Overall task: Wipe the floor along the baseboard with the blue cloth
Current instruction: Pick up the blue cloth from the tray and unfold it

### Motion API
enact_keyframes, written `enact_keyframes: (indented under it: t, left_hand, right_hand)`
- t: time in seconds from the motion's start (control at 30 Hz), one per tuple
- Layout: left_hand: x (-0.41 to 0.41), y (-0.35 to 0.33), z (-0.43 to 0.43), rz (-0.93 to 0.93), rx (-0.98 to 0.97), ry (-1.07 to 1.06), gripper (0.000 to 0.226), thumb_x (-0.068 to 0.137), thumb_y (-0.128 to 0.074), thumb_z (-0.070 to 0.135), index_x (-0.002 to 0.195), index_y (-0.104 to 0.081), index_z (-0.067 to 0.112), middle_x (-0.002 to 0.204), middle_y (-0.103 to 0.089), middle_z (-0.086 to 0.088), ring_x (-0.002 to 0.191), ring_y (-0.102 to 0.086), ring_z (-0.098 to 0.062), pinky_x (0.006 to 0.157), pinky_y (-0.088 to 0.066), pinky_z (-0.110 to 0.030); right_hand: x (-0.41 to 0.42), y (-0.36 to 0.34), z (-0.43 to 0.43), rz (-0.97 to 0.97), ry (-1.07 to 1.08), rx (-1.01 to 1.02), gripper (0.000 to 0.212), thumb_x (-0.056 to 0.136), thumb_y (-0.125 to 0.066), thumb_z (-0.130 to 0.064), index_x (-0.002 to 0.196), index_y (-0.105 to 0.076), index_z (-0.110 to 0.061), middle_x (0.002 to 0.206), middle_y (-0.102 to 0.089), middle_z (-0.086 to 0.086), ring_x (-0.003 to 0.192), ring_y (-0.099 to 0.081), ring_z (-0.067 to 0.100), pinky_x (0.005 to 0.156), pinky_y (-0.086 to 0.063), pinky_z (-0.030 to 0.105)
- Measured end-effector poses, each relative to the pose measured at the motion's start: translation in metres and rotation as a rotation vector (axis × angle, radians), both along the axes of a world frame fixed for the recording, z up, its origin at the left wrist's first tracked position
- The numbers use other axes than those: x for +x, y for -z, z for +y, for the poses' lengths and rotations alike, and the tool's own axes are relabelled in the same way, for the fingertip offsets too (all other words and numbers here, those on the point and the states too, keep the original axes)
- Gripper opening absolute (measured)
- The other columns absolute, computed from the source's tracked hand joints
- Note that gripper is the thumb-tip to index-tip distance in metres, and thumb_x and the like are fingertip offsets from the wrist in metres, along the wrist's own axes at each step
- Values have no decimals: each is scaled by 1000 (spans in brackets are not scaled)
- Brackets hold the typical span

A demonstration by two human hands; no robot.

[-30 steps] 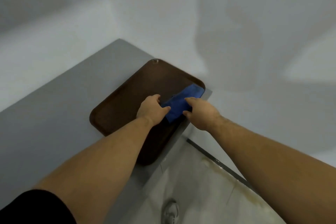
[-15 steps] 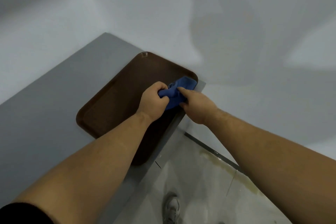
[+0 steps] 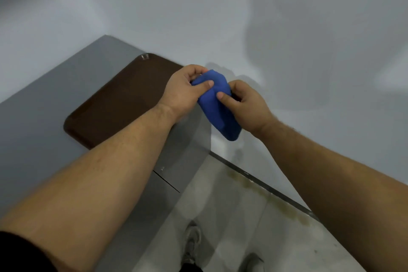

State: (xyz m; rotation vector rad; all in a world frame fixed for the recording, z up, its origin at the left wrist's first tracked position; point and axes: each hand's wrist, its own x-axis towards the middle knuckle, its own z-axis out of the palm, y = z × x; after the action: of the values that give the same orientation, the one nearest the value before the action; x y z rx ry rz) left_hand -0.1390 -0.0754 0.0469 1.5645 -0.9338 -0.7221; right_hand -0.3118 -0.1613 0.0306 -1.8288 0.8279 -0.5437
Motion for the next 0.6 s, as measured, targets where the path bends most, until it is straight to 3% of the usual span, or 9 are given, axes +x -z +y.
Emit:
enact_keyframes:
  t: [0.1,0.2,0.3,0.43,0.6]
  left_hand:
    - [-33,36,-4,119,30,29,15,86,-78,27,101,-74,26,103,-78,-4,98,-74,-24,89,-61,-43]
    - [-62,99,-10,428,88,27,31,84,-78,27,111,-69,16,106,-76,-5,96,-73,-18,80,-60,-38]
    - [-76,177,-6,730,161,121,47,87,-73,16,132,-61,6,130,-71,-15,119,-69,-30,99,-57,-45]
    - [-77,294,12,772,346,245,48,95,-61,1,141,-54,-4,143,-60,-26,134,-58,-39,113,-48,-48]
    - [-76,453,32,718,508,264,40,99,-62,11,139,-60,11,134,-70,-12,126,-66,-31,108,-52,-51]
  right_hand:
    - [-28,29,2,-1,79,107,18,92,-65,-48,92,-65,-30,86,-73,-8,79,-69,13,72,-57,34]
    - [-54,93,7,-49,166,266,16,92,-68,-40,95,-68,-24,89,-75,-4,84,-72,16,73,-57,36]
    - [-70,169,18,-116,241,447,22,94,-68,-38,102,-71,-18,101,-76,4,98,-72,25,86,-59,45]
    - [-80,281,38,-165,351,623,26,92,-67,-41,104,-71,-19,108,-75,9,109,-68,35,96,-55,57]
    - [-85,436,70,-199,478,762,22,97,-65,-34,108,-70,-16,111,-75,8,110,-68,33,95,-56,52]
